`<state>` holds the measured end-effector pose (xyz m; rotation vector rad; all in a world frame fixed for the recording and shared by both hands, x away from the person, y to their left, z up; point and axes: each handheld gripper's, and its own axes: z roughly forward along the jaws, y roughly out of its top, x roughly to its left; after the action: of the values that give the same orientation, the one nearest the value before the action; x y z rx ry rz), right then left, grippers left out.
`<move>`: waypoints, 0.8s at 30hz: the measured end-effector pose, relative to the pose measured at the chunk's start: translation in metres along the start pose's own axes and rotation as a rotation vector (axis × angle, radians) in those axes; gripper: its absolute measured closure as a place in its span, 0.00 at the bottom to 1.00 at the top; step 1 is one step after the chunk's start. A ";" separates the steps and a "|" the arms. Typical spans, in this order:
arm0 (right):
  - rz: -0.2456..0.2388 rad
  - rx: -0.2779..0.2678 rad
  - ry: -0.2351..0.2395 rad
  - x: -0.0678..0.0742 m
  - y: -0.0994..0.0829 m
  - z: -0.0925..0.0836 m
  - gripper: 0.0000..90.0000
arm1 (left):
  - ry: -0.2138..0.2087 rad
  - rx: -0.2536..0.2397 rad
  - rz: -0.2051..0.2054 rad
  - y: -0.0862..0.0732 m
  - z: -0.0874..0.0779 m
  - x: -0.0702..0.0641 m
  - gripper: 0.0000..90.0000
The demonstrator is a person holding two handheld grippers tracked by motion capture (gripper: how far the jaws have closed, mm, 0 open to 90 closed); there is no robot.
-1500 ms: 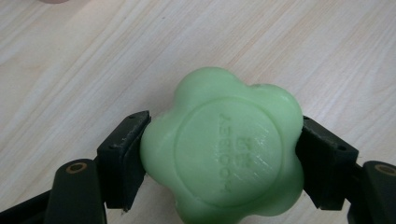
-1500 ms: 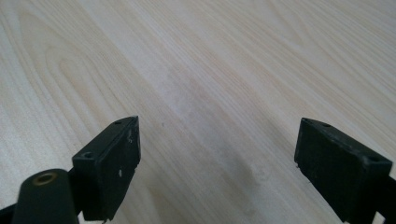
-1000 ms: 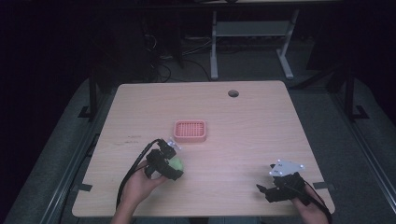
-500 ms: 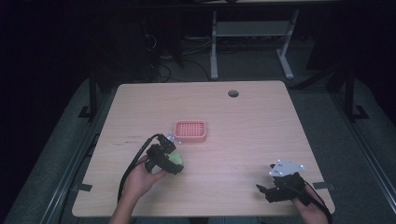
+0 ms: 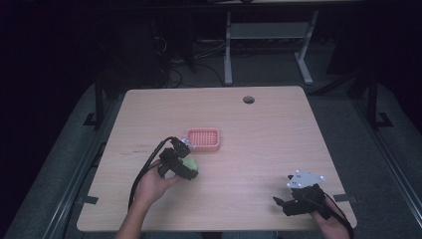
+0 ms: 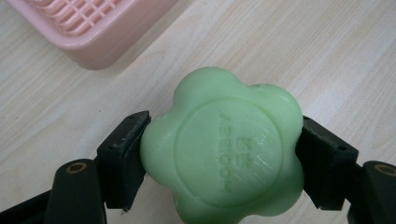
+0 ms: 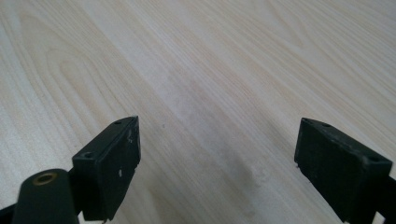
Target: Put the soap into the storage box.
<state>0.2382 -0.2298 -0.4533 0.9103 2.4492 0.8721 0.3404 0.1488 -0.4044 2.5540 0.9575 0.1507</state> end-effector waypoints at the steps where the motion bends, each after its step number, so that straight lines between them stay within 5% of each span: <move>1: 0.002 0.000 0.001 0.000 0.000 0.000 0.15 | 0.002 -0.004 -0.004 0.001 0.000 0.000 0.29; 24: 0.007 -0.008 0.004 -0.001 0.000 -0.001 0.15 | 0.000 0.007 0.001 0.041 0.003 0.018 0.29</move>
<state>0.2382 -0.2310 -0.4525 0.9159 2.4452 0.8866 0.3791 0.1315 -0.3915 2.5614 0.9585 0.1478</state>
